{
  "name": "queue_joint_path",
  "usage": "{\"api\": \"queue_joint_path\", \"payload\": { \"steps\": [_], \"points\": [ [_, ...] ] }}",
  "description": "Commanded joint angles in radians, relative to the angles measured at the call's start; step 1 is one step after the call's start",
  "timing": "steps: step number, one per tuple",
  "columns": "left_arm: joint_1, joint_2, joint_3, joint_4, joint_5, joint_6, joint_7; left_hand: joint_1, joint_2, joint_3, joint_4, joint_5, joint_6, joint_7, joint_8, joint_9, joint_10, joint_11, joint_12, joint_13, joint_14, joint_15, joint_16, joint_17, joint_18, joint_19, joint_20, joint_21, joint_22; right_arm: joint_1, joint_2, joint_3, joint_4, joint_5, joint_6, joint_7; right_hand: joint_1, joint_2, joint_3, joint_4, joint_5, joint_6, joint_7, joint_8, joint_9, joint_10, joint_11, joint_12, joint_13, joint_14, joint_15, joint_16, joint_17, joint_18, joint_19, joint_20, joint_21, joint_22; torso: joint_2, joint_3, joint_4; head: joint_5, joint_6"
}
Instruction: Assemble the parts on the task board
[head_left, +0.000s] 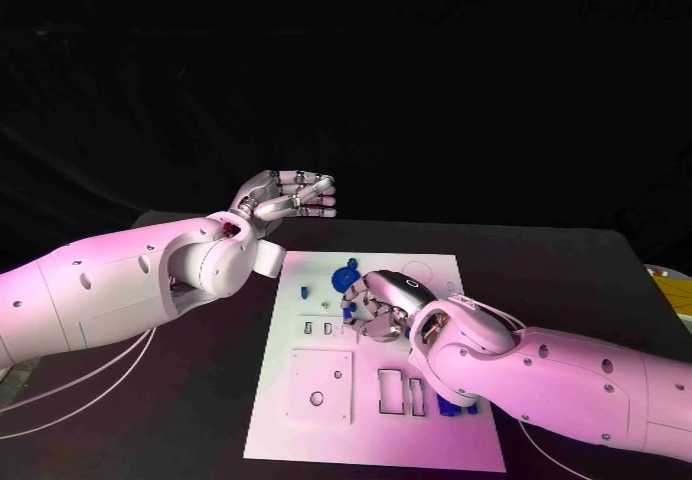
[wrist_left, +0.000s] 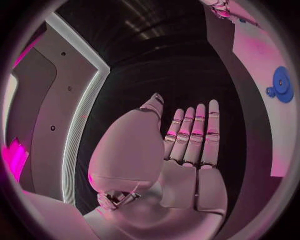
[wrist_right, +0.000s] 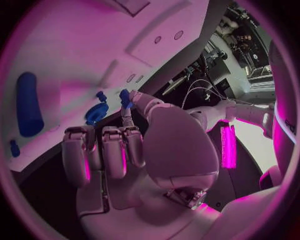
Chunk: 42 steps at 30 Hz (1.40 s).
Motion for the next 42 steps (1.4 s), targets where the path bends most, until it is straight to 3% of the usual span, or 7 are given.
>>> {"api": "queue_joint_path", "payload": {
  "steps": [1, 17, 42],
  "points": [
    [0.001, 0.003, 0.001, 0.003, 0.003, 0.014, 0.005, 0.003, 0.006, -0.005, 0.002, 0.001, 0.007, 0.047, 0.005, 0.001, 0.007, 0.000, 0.005, 0.002, 0.007, 0.000, 0.002, 0.000, 0.015, 0.004, 0.002, 0.000, -0.001, -0.008, 0.014, -0.001, -0.009, -0.063, 0.032, -0.042, -0.015, 0.002, 0.002, 0.006, 0.006, 0.010, -0.004, 0.010, 0.026, 0.033, -0.008, -0.006, 0.169, 0.095, -0.006, 0.002, 0.219, -0.014, 0.065, -0.008, 0.003, 0.218, 0.000, 0.0002, 0.0002, 0.005, -0.003],
    [0.001, 0.005, 0.001, 0.004, 0.003, 0.017, 0.004, 0.003, 0.006, -0.005, 0.002, 0.001, 0.008, 0.047, 0.005, 0.001, 0.009, -0.001, 0.006, 0.002, 0.009, -0.001, 0.002, 0.000, 0.015, 0.007, 0.001, 0.001, -0.001, -0.027, 0.050, -0.003, -0.031, -0.109, 0.048, -0.071, -0.031, -0.011, -0.004, 0.010, 0.005, 0.011, -0.006, 0.014, 0.029, 0.034, -0.009, -0.005, 0.170, 0.095, -0.007, 0.002, 0.220, -0.014, 0.065, -0.009, 0.004, 0.219, 0.000, -0.0003, 0.0002, 0.008, -0.018],
    [0.001, 0.004, 0.001, 0.003, 0.003, 0.019, 0.006, 0.003, 0.007, -0.005, 0.002, 0.001, 0.008, 0.046, 0.005, 0.001, 0.010, -0.001, 0.006, 0.002, 0.010, -0.001, 0.002, 0.000, 0.014, 0.007, 0.001, 0.001, -0.001, -0.041, 0.067, -0.004, -0.055, -0.123, 0.069, -0.079, -0.045, -0.026, -0.012, 0.014, 0.004, 0.004, -0.004, 0.012, 0.029, 0.032, -0.008, -0.008, 0.168, 0.095, -0.007, 0.002, 0.219, -0.014, 0.064, -0.009, 0.001, 0.218, -0.002, -0.0001, 0.0002, 0.005, -0.024]
  ]
}}
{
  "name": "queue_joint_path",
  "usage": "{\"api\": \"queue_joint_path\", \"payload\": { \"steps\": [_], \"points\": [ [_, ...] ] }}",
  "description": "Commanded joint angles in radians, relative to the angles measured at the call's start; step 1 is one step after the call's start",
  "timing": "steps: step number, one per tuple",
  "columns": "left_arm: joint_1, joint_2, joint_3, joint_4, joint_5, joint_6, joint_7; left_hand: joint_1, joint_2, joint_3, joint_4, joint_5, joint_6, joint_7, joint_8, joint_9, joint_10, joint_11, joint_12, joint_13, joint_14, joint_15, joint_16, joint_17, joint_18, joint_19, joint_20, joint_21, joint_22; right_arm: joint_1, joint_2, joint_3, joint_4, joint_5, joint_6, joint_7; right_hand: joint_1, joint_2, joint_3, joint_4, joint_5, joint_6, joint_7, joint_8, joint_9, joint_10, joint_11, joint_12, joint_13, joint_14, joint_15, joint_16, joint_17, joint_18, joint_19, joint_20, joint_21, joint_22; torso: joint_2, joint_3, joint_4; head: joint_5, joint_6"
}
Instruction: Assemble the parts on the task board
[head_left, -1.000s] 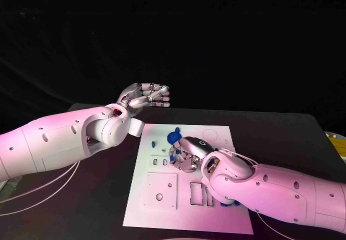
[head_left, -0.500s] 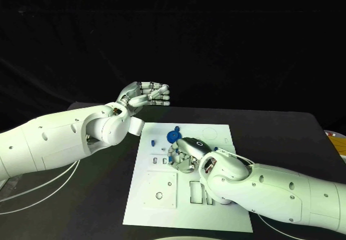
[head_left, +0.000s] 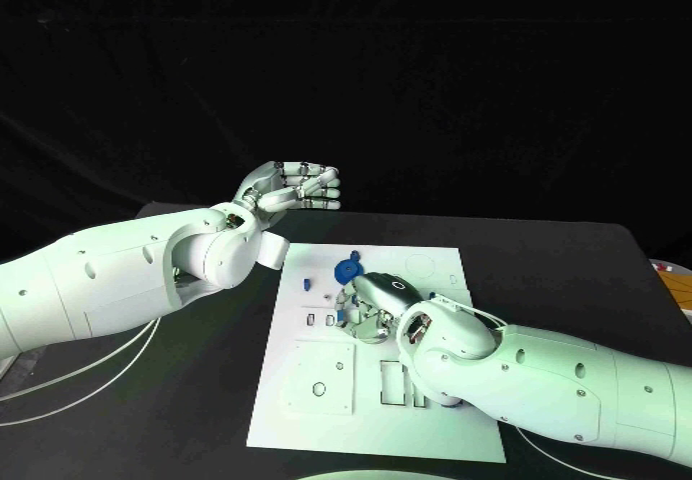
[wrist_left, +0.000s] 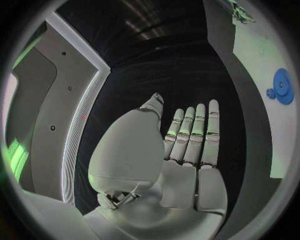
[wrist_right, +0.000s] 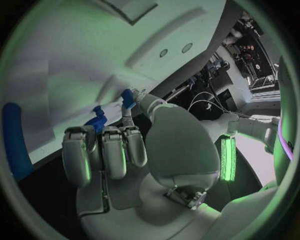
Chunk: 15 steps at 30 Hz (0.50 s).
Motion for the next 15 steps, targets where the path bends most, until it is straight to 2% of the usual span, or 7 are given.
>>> {"api": "queue_joint_path", "payload": {
  "steps": [1, 15],
  "points": [
    [0.001, 0.001, 0.001, 0.002, 0.003, 0.017, 0.007, 0.003, 0.007, -0.005, 0.002, 0.001, 0.005, 0.043, 0.005, 0.001, 0.006, 0.003, 0.006, 0.002, 0.006, 0.002, 0.002, 0.000, 0.015, 0.007, 0.001, 0.001, -0.001, -0.006, 0.001, -0.004, -0.005, -0.014, 0.038, -0.018, -0.009, -0.003, -0.003, 0.005, 0.005, 0.002, -0.005, 0.000, 0.011, 0.032, -0.008, -0.004, 0.168, 0.095, -0.007, 0.002, 0.219, -0.014, 0.064, -0.009, 0.002, 0.218, 0.000, 0.0000, -0.0002, -0.003, -0.001],
    [0.001, 0.001, 0.001, 0.001, 0.003, 0.017, 0.007, 0.003, 0.007, -0.005, 0.002, 0.001, 0.005, 0.043, 0.005, 0.001, 0.006, 0.003, 0.006, 0.002, 0.006, 0.002, 0.002, 0.000, 0.015, 0.007, 0.001, 0.001, -0.001, -0.006, 0.003, -0.004, -0.011, -0.014, 0.051, -0.017, -0.020, -0.017, -0.009, 0.008, 0.008, -0.021, 0.004, -0.011, 0.007, 0.026, -0.002, -0.012, 0.161, 0.095, -0.002, 0.002, 0.219, -0.013, 0.062, -0.007, -0.002, 0.216, 0.000, 0.0010, -0.0010, -0.001, -0.001]
  ]
}}
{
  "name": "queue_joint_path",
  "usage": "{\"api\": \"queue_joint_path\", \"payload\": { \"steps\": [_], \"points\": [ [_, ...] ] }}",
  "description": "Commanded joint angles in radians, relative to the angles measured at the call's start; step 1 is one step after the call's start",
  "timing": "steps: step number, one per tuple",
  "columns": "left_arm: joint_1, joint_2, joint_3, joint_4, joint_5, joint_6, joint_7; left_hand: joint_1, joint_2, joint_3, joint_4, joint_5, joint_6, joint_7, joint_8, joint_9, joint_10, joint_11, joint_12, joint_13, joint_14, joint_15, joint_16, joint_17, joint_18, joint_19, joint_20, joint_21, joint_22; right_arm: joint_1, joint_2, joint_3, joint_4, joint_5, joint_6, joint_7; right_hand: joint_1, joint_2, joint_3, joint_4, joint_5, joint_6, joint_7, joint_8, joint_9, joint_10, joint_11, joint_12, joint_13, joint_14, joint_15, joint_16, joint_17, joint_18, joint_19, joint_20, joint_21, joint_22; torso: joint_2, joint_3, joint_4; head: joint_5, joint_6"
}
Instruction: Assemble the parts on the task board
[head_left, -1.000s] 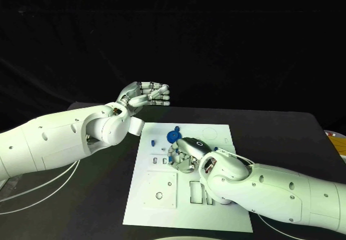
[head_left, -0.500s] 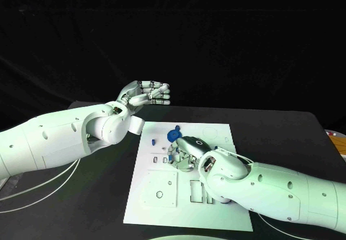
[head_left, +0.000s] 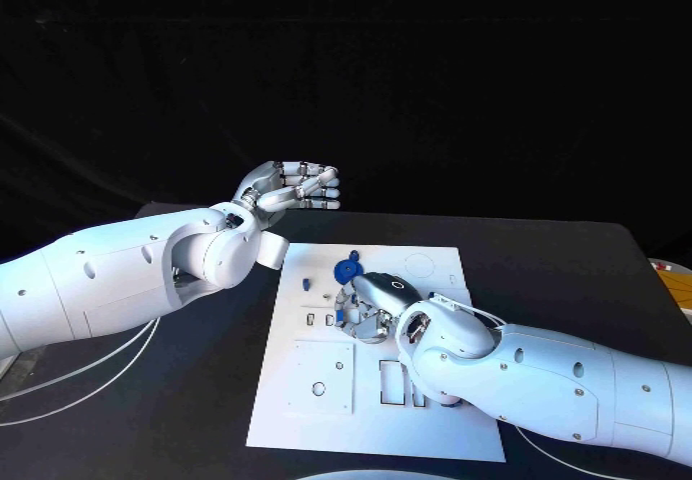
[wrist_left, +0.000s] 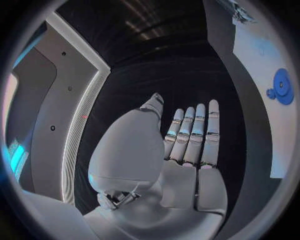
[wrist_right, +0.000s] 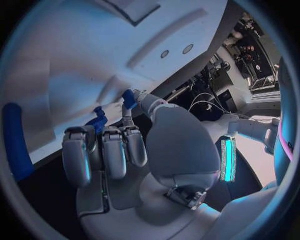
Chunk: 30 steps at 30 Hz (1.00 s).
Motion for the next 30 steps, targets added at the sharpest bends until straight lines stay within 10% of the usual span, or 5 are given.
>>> {"api": "queue_joint_path", "payload": {
  "steps": [1, 30],
  "points": [
    [0.001, 0.001, 0.001, 0.001, 0.003, 0.017, 0.007, 0.003, 0.007, -0.005, 0.002, 0.001, 0.005, 0.043, 0.005, 0.001, 0.006, 0.003, 0.006, 0.002, 0.006, 0.002, 0.002, 0.000, 0.014, 0.007, 0.001, 0.001, -0.001, -0.005, 0.001, -0.005, -0.005, -0.010, 0.044, -0.017, -0.012, -0.008, -0.005, 0.004, 0.004, -0.012, 0.003, -0.007, -0.004, 0.025, 0.000, -0.006, 0.161, 0.095, -0.001, 0.002, 0.219, -0.013, 0.062, -0.006, -0.002, 0.215, 0.000, 0.0001, -0.0002, 0.001, 0.000],
    [0.001, 0.001, 0.001, -0.002, 0.003, 0.018, 0.005, 0.004, 0.008, -0.005, 0.002, 0.001, 0.005, 0.043, 0.004, 0.001, 0.006, 0.003, 0.004, 0.001, 0.007, 0.002, 0.002, -0.001, 0.014, 0.010, 0.000, 0.002, -0.001, -0.005, 0.000, -0.005, -0.006, 0.000, -0.001, 0.008, -0.063, -0.055, -0.150, 0.083, -0.092, -0.120, 0.038, -0.069, -0.018, -0.008, 0.033, -0.039, 0.129, 0.092, 0.029, 0.000, 0.209, -0.007, 0.049, 0.022, -0.023, 0.203, 0.000, -0.0004, 0.0003, 0.000, 0.000]
  ]
}}
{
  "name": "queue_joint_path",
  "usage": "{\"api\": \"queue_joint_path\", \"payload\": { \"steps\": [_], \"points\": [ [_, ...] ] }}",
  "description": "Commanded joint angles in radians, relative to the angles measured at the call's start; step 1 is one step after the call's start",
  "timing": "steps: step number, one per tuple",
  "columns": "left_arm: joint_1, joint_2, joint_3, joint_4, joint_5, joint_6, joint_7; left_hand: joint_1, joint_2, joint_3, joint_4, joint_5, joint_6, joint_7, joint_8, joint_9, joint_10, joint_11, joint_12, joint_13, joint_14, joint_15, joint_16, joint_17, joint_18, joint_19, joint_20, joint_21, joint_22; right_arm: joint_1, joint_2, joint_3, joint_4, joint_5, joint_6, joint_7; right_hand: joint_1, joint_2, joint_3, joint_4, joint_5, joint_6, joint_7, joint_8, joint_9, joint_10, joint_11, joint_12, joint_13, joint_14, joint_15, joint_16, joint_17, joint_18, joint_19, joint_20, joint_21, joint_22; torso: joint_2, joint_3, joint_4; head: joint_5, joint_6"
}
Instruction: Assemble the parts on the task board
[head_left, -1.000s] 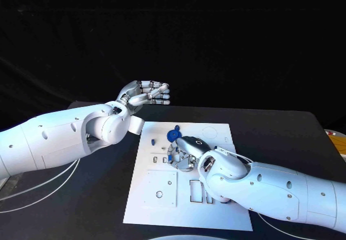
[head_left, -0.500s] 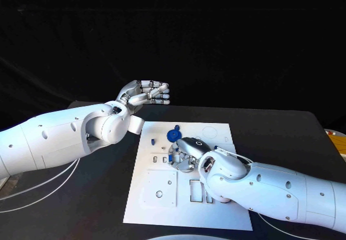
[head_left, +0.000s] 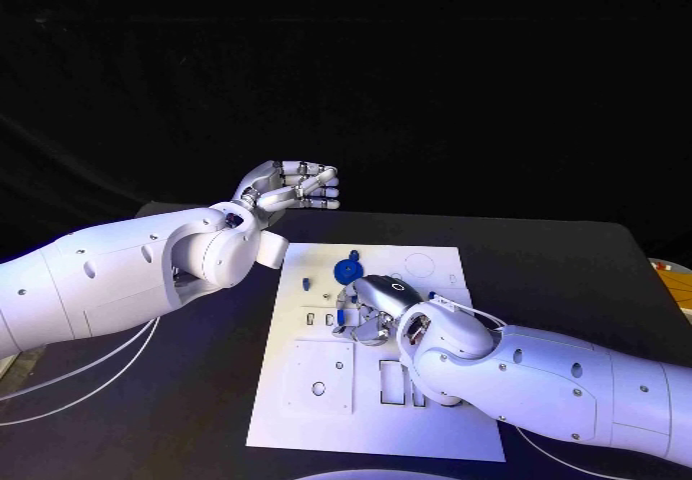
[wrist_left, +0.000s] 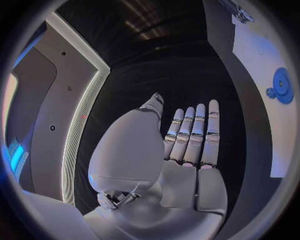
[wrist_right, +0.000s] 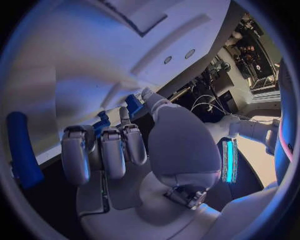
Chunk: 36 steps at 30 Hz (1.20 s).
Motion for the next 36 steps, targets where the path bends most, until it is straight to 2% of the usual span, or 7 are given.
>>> {"api": "queue_joint_path", "payload": {
  "steps": [1, 13, 20, 21, 26, 30, 36],
  "points": [
    [0.001, 0.001, 0.001, 0.001, 0.003, 0.017, 0.006, 0.004, 0.008, -0.005, 0.002, 0.001, 0.005, 0.043, 0.004, 0.001, 0.006, 0.003, 0.004, 0.001, 0.007, 0.002, 0.002, -0.001, 0.014, 0.010, 0.000, 0.002, -0.001, -0.001, -0.002, 0.000, 0.006, -0.003, -0.013, 0.009, -0.003, -0.006, -0.018, 0.008, -0.003, -0.011, 0.000, -0.005, 0.000, -0.001, 0.005, -0.004, 0.128, 0.092, 0.007, 0.000, 0.209, -0.007, 0.049, 0.008, -0.005, 0.203, 0.000, 0.0002, 0.0006, -0.001, 0.001],
    [0.001, -0.005, -0.001, -0.012, -0.117, 0.036, -0.110, -0.038, 0.013, -0.032, -0.004, 0.001, 0.041, -0.002, 0.016, 0.007, 0.152, -0.055, 0.047, 0.015, 0.240, -0.074, 0.137, 0.088, 0.016, 0.200, -0.078, 0.130, 0.050, 0.034, -0.110, 0.005, 0.073, 0.143, -0.139, 0.227, 0.044, 0.042, -0.071, 0.047, -0.002, -0.023, 0.006, -0.018, 0.004, -0.009, 0.011, -0.010, 0.121, 0.086, 0.013, -0.007, 0.183, 0.006, 0.017, 0.013, -0.052, 0.170, -0.007, 0.0012, -0.0052, 0.001, 0.002],
    [0.001, -0.009, -0.001, -0.014, -0.348, 0.113, -0.339, -0.100, 0.018, -0.069, 0.011, 0.002, 0.154, -0.053, 0.063, 0.051, 0.356, -0.133, 0.161, 0.098, 0.535, -0.163, 0.642, 0.503, -0.001, 0.389, -0.179, 0.472, 0.286, 0.111, -0.223, 0.009, 0.099, 0.480, -0.079, 0.425, 0.094, 0.068, -0.083, 0.047, 0.040, 0.030, -0.007, 0.021, 0.024, -0.017, 0.000, -0.016, 0.115, 0.081, 0.004, -0.014, 0.163, 0.013, 0.000, 0.008, -0.080, 0.152, -0.017, 0.0037, -0.0080, 0.006, 0.000],
    [0.000, -0.009, -0.001, -0.013, -0.385, 0.133, -0.377, -0.140, 0.033, -0.085, 0.005, 0.002, 0.168, -0.062, 0.085, 0.073, 0.375, -0.141, 0.227, 0.155, 0.563, -0.173, 0.893, 0.742, -0.032, 0.430, -0.188, 0.691, 0.552, 0.120, -0.240, 0.010, 0.105, 0.509, -0.074, 0.437, 0.094, 0.070, -0.087, 0.051, 0.052, 0.035, -0.010, 0.028, 0.028, -0.016, -0.003, -0.016, 0.115, 0.081, 0.002, -0.014, 0.162, 0.012, 0.001, 0.006, -0.080, 0.152, -0.018, 0.0043, -0.0087, 0.007, 0.000],
    [0.000, -0.009, -0.002, 0.000, -0.621, 0.245, -0.584, -0.240, 0.069, -0.133, 0.009, 0.014, 0.154, -0.109, 0.261, 0.216, 0.302, -0.177, 0.588, 0.454, 0.631, -0.203, 1.226, 1.060, -0.075, 0.480, -0.205, 1.025, 0.970, 0.167, -0.332, 0.014, 0.124, 0.619, -0.057, 0.464, 0.098, 0.071, -0.097, 0.059, 0.089, 0.041, -0.015, 0.043, 0.036, -0.017, -0.008, -0.017, 0.113, 0.082, -0.003, -0.014, 0.163, 0.011, 0.004, 0.001, -0.078, 0.155, -0.029, 0.0083, -0.0126, 0.011, -0.007],
    [0.001, -0.005, -0.002, 0.008, -0.743, 0.316, -0.696, -0.280, 0.088, -0.174, 0.008, 0.000, 0.107, -0.121, 0.382, 0.325, 0.288, -0.189, 0.865, 0.723, 0.652, -0.214, 1.291, 1.132, -0.092, 0.507, -0.211, 1.105, 1.092, 0.185, -0.370, 0.015, 0.115, 0.645, -0.056, 0.463, 0.098, 0.072, -0.098, 0.060, 0.091, 0.041, -0.015, 0.044, 0.037, -0.017, -0.008, -0.016, 0.114, 0.082, -0.003, -0.014, 0.166, 0.011, 0.005, 0.000, -0.076, 0.156, -0.035, 0.0116, -0.0139, 0.010, -0.009],
    [0.002, 0.024, -0.008, 0.012, -0.887, 0.425, -0.836, -0.290, 0.104, -0.214, 0.010, 0.000, 0.092, -0.130, 0.437, 0.377, 0.311, -0.197, 0.977, 0.840, 0.663, -0.221, 1.322, 1.166, -0.101, 0.531, -0.217, 1.139, 1.152, 0.198, -0.402, 0.016, 0.086, 0.665, -0.056, 0.458, 0.100, 0.068, -0.104, 0.063, 0.100, 0.033, -0.015, 0.046, 0.038, -0.018, -0.008, -0.019, 0.111, 0.083, -0.004, -0.014, 0.166, 0.010, 0.007, -0.001, -0.074, 0.158, -0.042, 0.0162, -0.0128, 0.015, -0.015]
  ]
}}
